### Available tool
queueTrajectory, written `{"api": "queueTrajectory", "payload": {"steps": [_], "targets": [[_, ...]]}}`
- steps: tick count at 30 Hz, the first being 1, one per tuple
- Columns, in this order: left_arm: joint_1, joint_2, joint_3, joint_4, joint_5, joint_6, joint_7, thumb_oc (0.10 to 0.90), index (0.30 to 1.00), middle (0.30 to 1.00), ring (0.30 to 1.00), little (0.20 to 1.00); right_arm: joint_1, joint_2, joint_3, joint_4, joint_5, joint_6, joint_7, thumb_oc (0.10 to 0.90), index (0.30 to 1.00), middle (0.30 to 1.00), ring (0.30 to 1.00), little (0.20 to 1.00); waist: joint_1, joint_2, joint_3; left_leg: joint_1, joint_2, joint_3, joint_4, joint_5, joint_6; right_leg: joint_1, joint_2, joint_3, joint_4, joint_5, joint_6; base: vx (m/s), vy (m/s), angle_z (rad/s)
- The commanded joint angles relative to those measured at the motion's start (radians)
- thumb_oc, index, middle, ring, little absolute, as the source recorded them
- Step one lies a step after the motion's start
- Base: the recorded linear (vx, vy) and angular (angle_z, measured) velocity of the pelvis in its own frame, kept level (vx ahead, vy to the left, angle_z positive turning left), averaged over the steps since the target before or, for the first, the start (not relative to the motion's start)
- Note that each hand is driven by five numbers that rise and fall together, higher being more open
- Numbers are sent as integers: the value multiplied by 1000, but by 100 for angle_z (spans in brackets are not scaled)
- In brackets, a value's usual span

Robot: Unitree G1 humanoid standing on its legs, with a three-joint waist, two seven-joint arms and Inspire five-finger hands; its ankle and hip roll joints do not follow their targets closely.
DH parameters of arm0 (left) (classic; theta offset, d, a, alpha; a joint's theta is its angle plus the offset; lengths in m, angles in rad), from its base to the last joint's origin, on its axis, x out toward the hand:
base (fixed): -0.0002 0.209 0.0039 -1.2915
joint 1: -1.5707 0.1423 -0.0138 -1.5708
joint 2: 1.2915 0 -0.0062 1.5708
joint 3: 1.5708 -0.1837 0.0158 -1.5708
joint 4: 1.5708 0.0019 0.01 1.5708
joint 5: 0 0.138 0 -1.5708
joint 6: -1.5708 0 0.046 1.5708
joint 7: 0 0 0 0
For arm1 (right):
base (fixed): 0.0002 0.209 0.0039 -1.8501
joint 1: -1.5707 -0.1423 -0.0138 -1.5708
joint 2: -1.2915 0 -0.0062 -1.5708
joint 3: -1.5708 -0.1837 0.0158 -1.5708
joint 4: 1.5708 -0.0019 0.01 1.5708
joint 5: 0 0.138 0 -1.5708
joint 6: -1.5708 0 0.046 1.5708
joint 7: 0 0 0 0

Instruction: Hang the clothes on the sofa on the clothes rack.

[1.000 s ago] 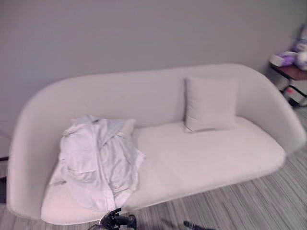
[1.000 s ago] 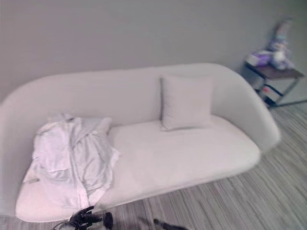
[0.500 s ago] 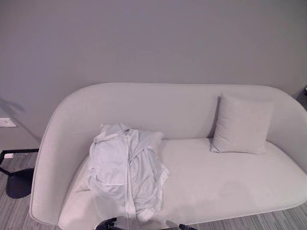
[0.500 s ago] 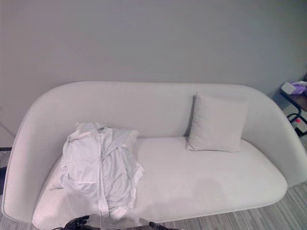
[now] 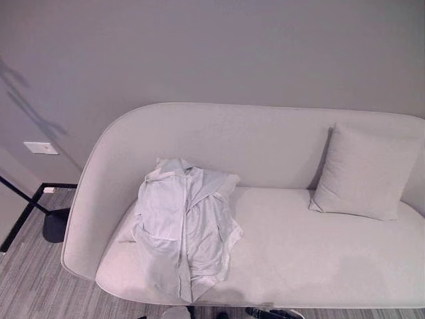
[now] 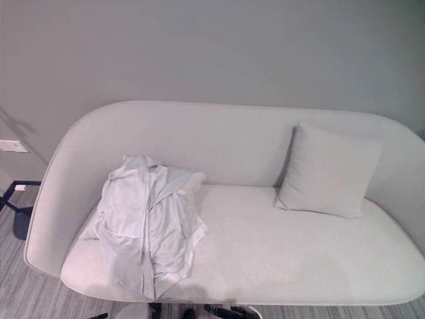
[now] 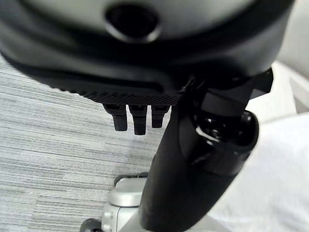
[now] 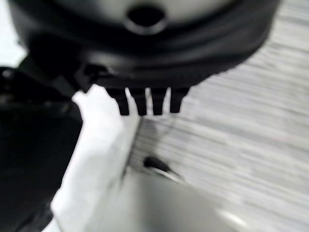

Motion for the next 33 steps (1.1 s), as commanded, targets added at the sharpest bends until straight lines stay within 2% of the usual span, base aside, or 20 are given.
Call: {"api": "queueTrajectory", "payload": {"steps": [1,2,3,6,11,12,13,14,15,16,17,19,21,22,24,26,27,28,29,33], "targets": [[-5,-101,-43,-12,7,-18,7,800,900,900,900,900,-59,-53,-16,-75,-52,-39,-68,800,900,900,900,900,-28,18,-34,69,48,5,4,1,6,38,-92,50,-1,-57,159,-9,99,21],[8,-104,-39,-8,16,-16,14,800,900,900,900,900,-62,-55,-12,-113,-67,-39,-83,800,900,900,900,900,-36,29,-44,111,85,6,-11,19,-9,35,-100,34,-8,-56,164,11,73,20],[8,-104,-39,-8,16,-16,14,800,900,900,900,900,-62,-56,-11,-113,-67,-38,-83,800,900,900,900,900,-36,30,-42,113,85,6,-12,20,-9,37,-100,34,-8,-56,164,12,91,15],[20,-109,-53,4,57,-15,27,800,900,900,900,900,-70,-53,-9,-133,-73,-39,-102,800,900,900,900,900,-49,57,-54,163,124,-22,-42,62,-36,27,-115,14,-15,-51,175,0,112,26],[5,-124,-104,-6,93,-12,53,800,900,900,900,900,-120,-59,-17,-123,-66,-36,-162,800,900,900,900,900,-73,113,-23,204,139,-106,-51,90,-70,-36,-150,-19,-8,-14,192,-134,194,27],[4,-125,-103,-6,93,-12,54,800,900,900,900,900,-121,-59,-17,-123,-66,-36,-162,800,900,900,900,900,-73,114,-22,205,141,-108,-51,89,-70,-34,-149,-20,-8,-14,192,-286,381,55],[2,-147,-148,-16,104,-5,49,800,900,900,900,900,-155,-56,-28,-101,-47,-29,-182,800,900,900,900,900,-94,152,-13,238,131,-129,-92,43,-79,-95,-169,-25,-9,26,214,-332,403,77],[-7,-152,-166,-22,105,-2,43,800,900,900,900,900,-163,-58,-34,-91,-38,-28,-186,800,900,900,900,900,-107,166,-2,231,127,-115,-114,11,-75,-123,-188,-29,-8,44,226,-495,645,50],[-23,-164,-202,-33,116,-2,30,800,900,900,900,900,-179,-64,-52,-96,-23,-22,-192,800,900,900,900,900,-127,177,0,237,111,-43,-195,-56,-70,-179,-225,-31,-1,69,243,-399,528,47],[-28,-172,-231,-45,139,-2,29,800,900,900,900,900,-193,-65,-58,-92,-32,-17,-206,800,900,900,900,900,-127,188,7,246,92,-19,-238,-83,-61,-210,-242,-25,3,85,259,-490,662,41],[-37,-174,-270,-68,156,-10,32,800,900,900,900,900,-227,-64,-58,-88,-47,-8,-222,800,900,900,900,900,-138,197,34,247,49,-11,-279,-116,-41,-262,-280,-13,21,130,291,-434,547,66],[-44,-161,-293,-89,142,-32,50,800,900,900,900,900,-285,-51,-66,-16,-66,3,-270,800,900,900,900,900,-125,189,63,219,-24,-14,-279,-149,-9,-305,-345,2,7,202,332,-369,468,28],[-47,-151,-288,-96,125,-36,56,800,900,900,900,900,-300,-48,-75,9,-60,8,-285,800,900,900,900,900,-119,185,69,206,-42,-21,-279,-149,-2,-316,-363,8,1,217,341,-211,239,16],[-67,-120,-269,-99,88,-41,82,800,900,900,900,900,-333,-48,-109,47,-42,11,-346,800,900,900,900,900,-108,186,94,182,-58,-38,-279,-142,13,-331,-358,56,1,207,343,-224,219,13],[-69,-101,-258,-97,86,-49,100,800,900,900,900,900,-335,-46,-128,49,-27,10,-387,800,900,900,900,900,-95,182,100,171,-71,-50,-277,-143,24,-336,-345,117,9,190,342,-112,137,34],[-62,-90,-233,-82,94,-47,112,800,900,900,900,900,-346,-43,-129,13,-47,10,-427,800,900,900,900,900,-87,178,110,169,-79,-59,-275,-143,31,-349,-349,106,32,199,342,-15,52,55],[-51,-80,-198,-59,114,-44,124,800,900,900,900,900,-321,-51,-135,-83,-83,6,-473,800,900,900,900,900,-85,165,110,166,-81,-66,-276,-141,34,-341,-347,90,28,198,337,76,-57,6],[-38,-64,-103,-28,96,-40,144,800,900,900,900,900,-240,-91,-165,-309,-203,30,-540,800,900,900,900,900,-80,143,108,163,-78,-77,-278,-139,31,-333,-348,66,22,201,337,103,-111,2],[-37,-65,-43,-8,80,-34,145,800,900,900,900,900,-189,-132,-199,-438,-295,47,-571,800,900,900,900,900,-77,131,106,153,-75,-82,-278,-138,28,-335,-351,54,14,204,339,90,-127,27],[-47,-71,-10,3,95,-25,142,800,900,900,900,900,-122,-169,-264,-582,-390,65,-599,800,900,900,900,900,-74,119,92,114,-74,-99,-279,-129,24,-354,-356,39,0,207,339,25,-60,19]]}}
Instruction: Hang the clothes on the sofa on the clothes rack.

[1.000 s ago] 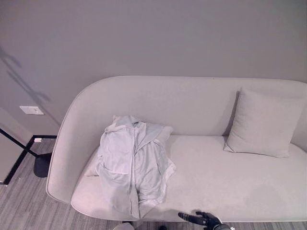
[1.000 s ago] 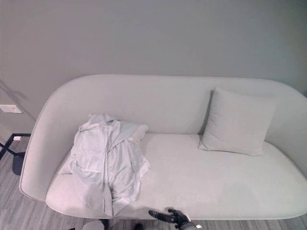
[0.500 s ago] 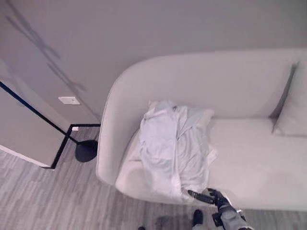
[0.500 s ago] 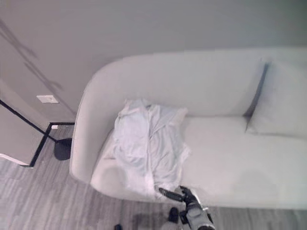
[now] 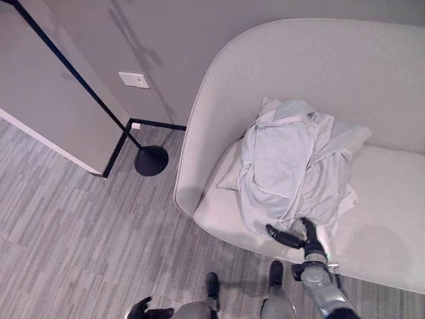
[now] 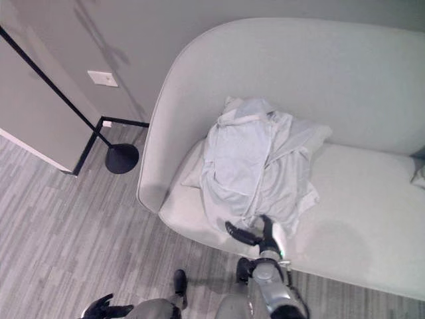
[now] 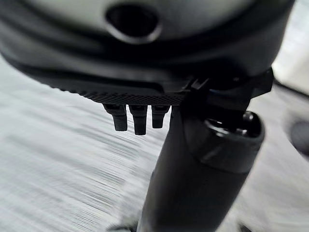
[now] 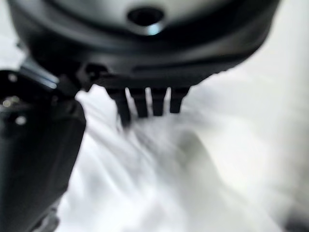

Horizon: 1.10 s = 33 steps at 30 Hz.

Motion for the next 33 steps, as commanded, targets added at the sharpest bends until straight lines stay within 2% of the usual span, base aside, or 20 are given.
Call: {"api": "queueTrajectory", "payload": {"steps": [1,6,9,10,12,13,16,21,22,23,26,28,33], "targets": [[-40,-9,-114,25,4,3,2,800,900,900,900,900,-134,-22,-45,151,-93,1,-96,800,900,900,900,900,19,1,-41,25,70,2,6,-142,-52,-136,-78,7,24,35,46,12,-37,5],[-53,-14,-167,-4,27,-7,-4,800,900,900,900,900,-186,-17,-24,184,-108,17,-104,800,900,900,900,900,32,14,-27,-5,71,-13,6,-132,-56,-148,-89,4,31,29,46,2,-12,3],[-60,-12,-194,-13,22,-9,-4,800,900,900,900,900,-258,2,0,280,-60,23,-112,800,900,900,900,900,43,28,-17,-19,69,-22,6,-126,-60,-154,-96,3,35,27,46,6,-8,3],[-64,-9,-212,-13,16,-6,-5,800,900,900,900,900,-303,23,10,355,4,27,-106,800,900,900,900,900,52,42,-10,-33,68,-27,6,-119,-63,-158,-102,-2,37,26,45,21,-10,5],[-63,-9,-216,-12,13,-5,-6,800,900,900,900,900,-320,27,15,376,28,25,-103,800,900,900,900,900,54,47,-9,-39,68,-30,6,-116,-64,-159,-104,-4,38,25,45,19,-15,14],[-67,-5,-234,-11,-4,0,-9,800,900,900,900,900,-380,43,23,452,189,-3,-54,800,900,900,900,900,63,61,-1,-65,71,-39,6,-102,-71,-169,-106,-9,40,25,42,15,-35,17],[-76,1,-232,-2,-28,8,-7,800,900,900,900,900,-410,83,83,489,280,-24,10,800,900,900,900,900,66,61,5,-86,77,-46,6,-92,-79,-173,-103,-17,36,23,38,20,-46,13],[-87,9,-265,-11,-35,5,1,800,900,900,900,900,-476,153,122,611,412,-46,41,800,900,900,900,900,82,74,12,-108,87,-50,6,-82,-88,-182,-92,-22,30,21,34,6,-15,1],[-87,9,-273,-11,-30,5,3,800,900,900,900,900,-481,167,134,607,426,-49,48,800,900,900,900,900,81,72,11,-116,87,-50,6,-77,-90,-186,-92,-21,27,23,34,-5,-34,-3],[-97,-1,-310,-17,-13,2,16,800,900,900,900,900,-487,220,161,650,504,-64,62,800,900,900,900,900,87,70,15,-129,100,-49,6,-70,-97,-187,-81,-26,15,22,30,-7,-56,-2],[-120,-2,-337,-11,-2,-1,39,800,900,900,900,900,-461,285,150,743,664,-92,85,800,900,900,900,900,91,62,11,-143,107,-51,6,-63,-105,-186,-71,-32,9,18,28,-6,-48,3],[-126,-12,-328,10,-10,-4,65,800,900,900,900,900,-381,328,175,778,693,-99,91,800,900,900,900,900,82,47,9,-143,115,-55,6,-61,-107,-179,-65,-37,8,11,25,-9,-19,4],[-141,-15,-318,15,-34,-10,90,800,900,900,900,900,-338,345,163,849,707,-94,94,800,900,900,900,900,78,37,14,-149,113,-59,6,-60,-108,-185,-64,-36,8,12,28,-31,-7,7]]}}
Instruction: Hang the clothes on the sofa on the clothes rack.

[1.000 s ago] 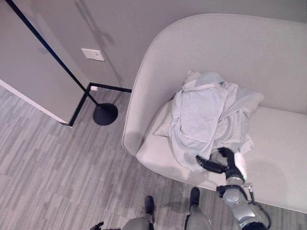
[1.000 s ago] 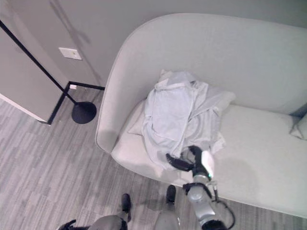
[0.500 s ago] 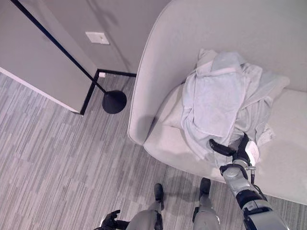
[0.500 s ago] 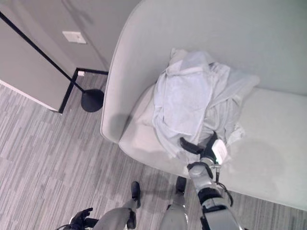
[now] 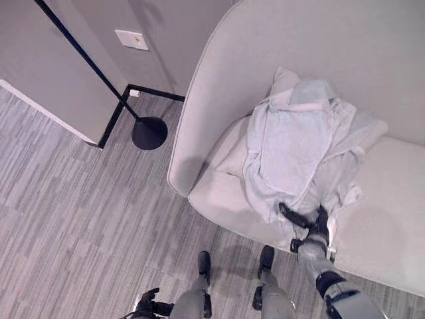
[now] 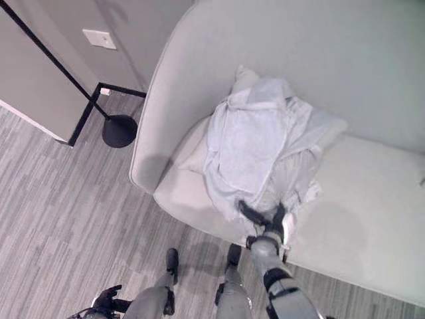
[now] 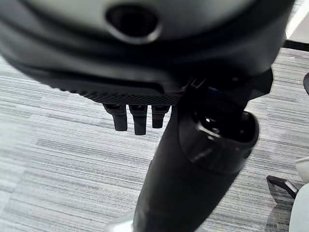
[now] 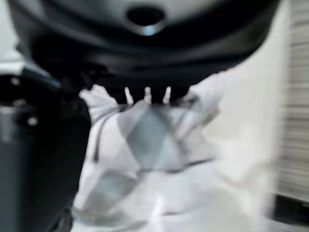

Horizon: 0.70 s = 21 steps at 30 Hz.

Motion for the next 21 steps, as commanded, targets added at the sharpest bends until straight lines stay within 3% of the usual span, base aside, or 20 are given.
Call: {"api": "queueTrajectory", "payload": {"steps": [1,4,7,9,10,12,15,17,18,21], "targets": [[-65,-12,-49,52,-25,-20,29,800,900,900,900,900,-8,236,41,154,98,126,130,800,900,900,900,900,40,-9,42,40,33,19,5,-129,-51,-41,-138,45,6,-1,112,-52,7,3],[-68,-24,-64,52,-40,-25,31,800,900,900,900,900,2,260,48,188,138,129,142,800,900,900,900,900,37,-8,52,32,34,23,5,-124,-53,-51,-137,47,6,1,112,-54,9,6],[-82,-31,-78,45,-49,-37,40,800,900,900,900,900,-13,246,97,176,83,129,150,800,900,900,900,900,36,1,64,10,33,20,5,-114,-55,-65,-139,47,6,6,113,-52,17,1],[-97,-20,-91,32,-50,-41,33,800,900,900,900,900,-92,188,89,173,64,134,168,729,794,794,794,794,50,16,72,-19,31,14,5,-105,-58,-86,-142,43,6,9,115,-55,-32,2],[-93,-14,-93,31,-47,-39,27,800,900,900,900,900,-142,167,107,176,16,146,178,728,792,792,792,792,63,24,70,-28,31,13,5,-102,-59,-91,-143,42,6,8,115,-21,-38,5],[-79,-1,-100,26,-30,-45,19,800,900,900,900,900,-226,147,138,188,-49,154,192,800,900,900,900,900,87,38,63,-38,34,11,5,-97,-60,-98,-143,40,6,8,115,12,-37,2],[-73,14,-110,16,-14,-43,3,800,900,900,900,900,-301,124,138,220,-57,168,220,800,900,900,900,900,108,52,51,-47,34,5,5,-92,-62,-102,-144,36,6,7,116,35,-28,-9],[-58,35,-142,-13,18,-46,-22,800,900,900,900,900,-421,96,152,284,-107,197,254,500,451,451,451,451,144,79,34,-57,31,-3,5,-86,-64,-104,-146,28,6,4,116,45,-17,-4],[-48,57,-159,-36,50,-50,-50,800,900,900,900,900,-488,86,176,297,-120,209,301,400,300,300,300,300,168,94,25,-63,31,-12,5,-81,-66,-102,-145,20,6,1,117,32,-12,-3],[-41,75,-168,-42,90,-45,-76,800,900,900,900,900,-519,62,180,290,-109,205,347,400,300,300,300,300,182,97,16,-72,31,-16,5,-76,-68,-105,-142,16,6,-2,117,16,-4,3]]}}
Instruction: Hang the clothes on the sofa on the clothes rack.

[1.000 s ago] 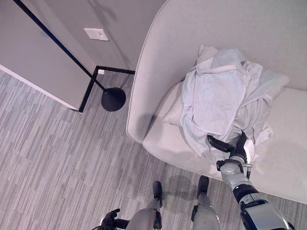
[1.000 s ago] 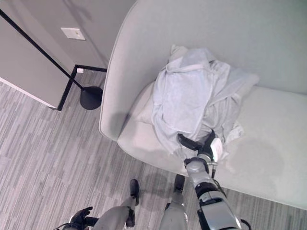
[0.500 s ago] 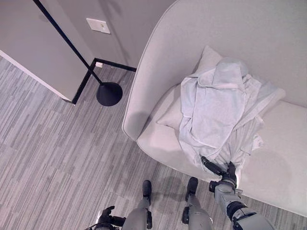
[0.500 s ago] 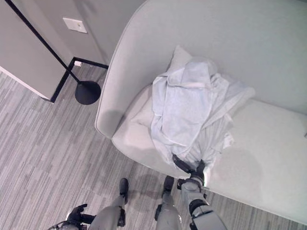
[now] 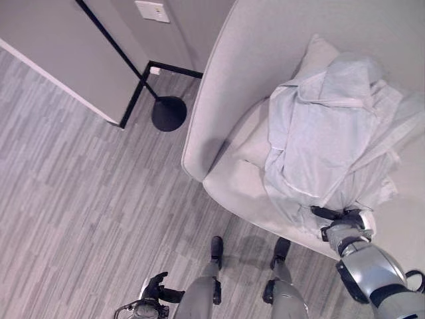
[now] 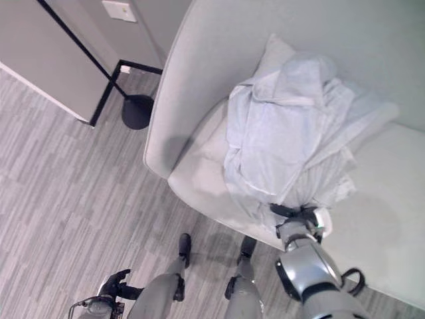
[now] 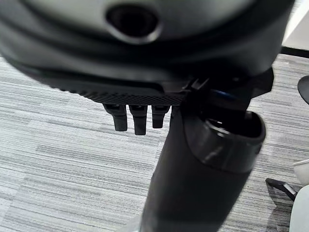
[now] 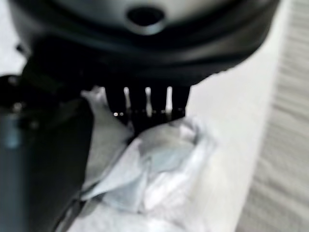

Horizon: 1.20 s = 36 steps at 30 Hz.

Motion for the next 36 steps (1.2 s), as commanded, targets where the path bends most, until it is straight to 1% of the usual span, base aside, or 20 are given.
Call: {"api": "queueTrajectory", "payload": {"steps": [1,3,6,8,9,10,13,14,15,16,18,20,21,23,24,25,27,32,33,36], "targets": [[-36,58,-105,45,55,4,-26,800,900,900,900,900,-76,255,-19,-120,0,-119,243,400,300,300,300,300,57,-9,-10,4,15,-3,5,-91,-66,-30,-154,34,13,-16,130,0,0,0],[-36,55,-105,47,71,7,-33,800,900,900,900,900,-45,258,-12,-142,16,-129,273,400,300,300,300,300,56,-12,-10,-5,16,-6,5,-89,-68,-34,-153,35,13,-20,128,0,0,0],[-33,48,-109,44,73,9,-35,800,900,900,900,900,-20,255,-20,-140,35,-139,281,400,300,300,300,300,54,-15,-6,-8,16,-6,5,-88,-68,-34,-152,35,13,-23,128,0,0,0],[-35,42,-113,43,72,7,-36,800,900,900,900,900,9,255,-40,-154,83,-149,293,400,300,300,300,300,49,-18,0,-7,17,-5,5,-88,-67,-33,-151,36,13,-24,128,0,0,0],[-37,36,-113,43,75,7,-37,800,900,900,900,900,47,255,-47,-209,131,-165,313,400,300,300,300,300,41,-23,5,-4,18,0,5,-90,-66,-31,-151,40,13,-24,128,0,0,0],[-36,36,-113,43,75,7,-37,800,900,900,900,900,47,255,-47,-210,131,-164,313,400,300,300,300,300,41,-23,5,-4,18,0,5,-90,-66,-31,-151,40,13,-24,128,0,0,0],[-31,23,-106,37,85,9,-39,800,900,900,900,900,168,281,-9,-372,198,-204,360,400,300,300,300,300,13,-43,16,7,23,13,5,-93,-67,-31,-147,55,13,-26,127,0,0,0],[-31,23,-106,37,85,9,-39,800,900,900,900,900,168,281,-9,-373,198,-204,360,400,300,300,300,300,13,-43,16,7,23,13,5,-93,-67,-31,-147,55,13,-26,127,7,20,-3],[-22,15,-100,39,93,10,-39,800,900,900,900,900,235,298,26,-437,216,-218,386,400,300,300,300,300,-1,-55,17,14,25,19,5,-96,-67,-28,-147,61,13,-28,126,8,10,-7],[-21,14,-100,39,93,10,-39,800,900,900,900,900,235,298,26,-438,216,-218,386,400,300,300,300,300,-1,-55,17,14,25,19,5,-96,-66,-28,-147,61,13,-28,126,17,18,-6],[-10,11,-95,43,101,10,-38,800,900,900,900,900,289,304,56,-509,240,-226,410,400,300,300,300,300,-14,-65,15,23,26,22,5,-99,-66,-22,-148,64,13,-31,126,15,13,-5],[0,8,-85,46,103,10,-40,800,900,900,900,900,347,313,71,-586,311,-232,445,400,300,300,300,300,-27,-74,11,38,22,28,5,-105,-65,-10,-150,71,13,-36,125,10,12,-2],[0,8,-85,46,103,10,-40,800,900,900,900,900,347,313,72,-586,311,-232,445,400,300,300,300,300,-27,-74,11,38,22,28,5,-105,-65,-10,-150,71,13,-36,125,15,29,4],[10,8,-83,39,102,5,-40,800,900,900,900,900,370,329,56,-647,415,-244,477,400,300,300,300,300,-31,-77,6,54,19,36,5,-110,-63,0,-152,79,13,-39,126,8,42,4],[13,8,-85,35,103,7,-41,800,900,900,900,900,379,334,58,-664,436,-245,482,400,300,300,300,300,-32,-78,3,60,19,37,5,-112,-63,5,-152,80,13,-40,126,6,35,2],[13,8,-85,35,103,7,-41,800,900,900,900,900,379,334,58,-664,436,-245,482,400,300,300,300,300,-32,-78,3,61,19,37,5,-112,-63,5,-152,80,13,-40,126,13,23,4],[21,8,-87,33,102,8,-44,800,900,900,900,900,389,344,59,-704,494,-250,499,400,300,300,300,300,-35,-82,-3,76,19,41,5,-115,-61,20,-154,82,13,-45,125,29,24,9],[42,9,-73,50,128,21,-47,800,900,900,900,900,409,345,62,-800,543,-272,509,400,300,300,300,300,-39,-93,-31,118,15,44,5,-126,-56,62,-153,80,13,-59,123,50,11,5],[50,7,-57,59,138,27,-44,800,900,900,900,900,416,345,31,-838,578,-287,509,400,300,300,300,300,-42,-98,-46,139,13,46,5,-133,-53,80,-154,77,13,-62,123,80,21,0],[54,5,-46,66,148,29,-39,800,900,900,900,900,407,345,-39,-885,634,-330,489,400,300,300,300,300,-47,-105,-63,161,10,52,5,-142,-49,99,-153,78,13,-63,124,37,12,-2]]}}
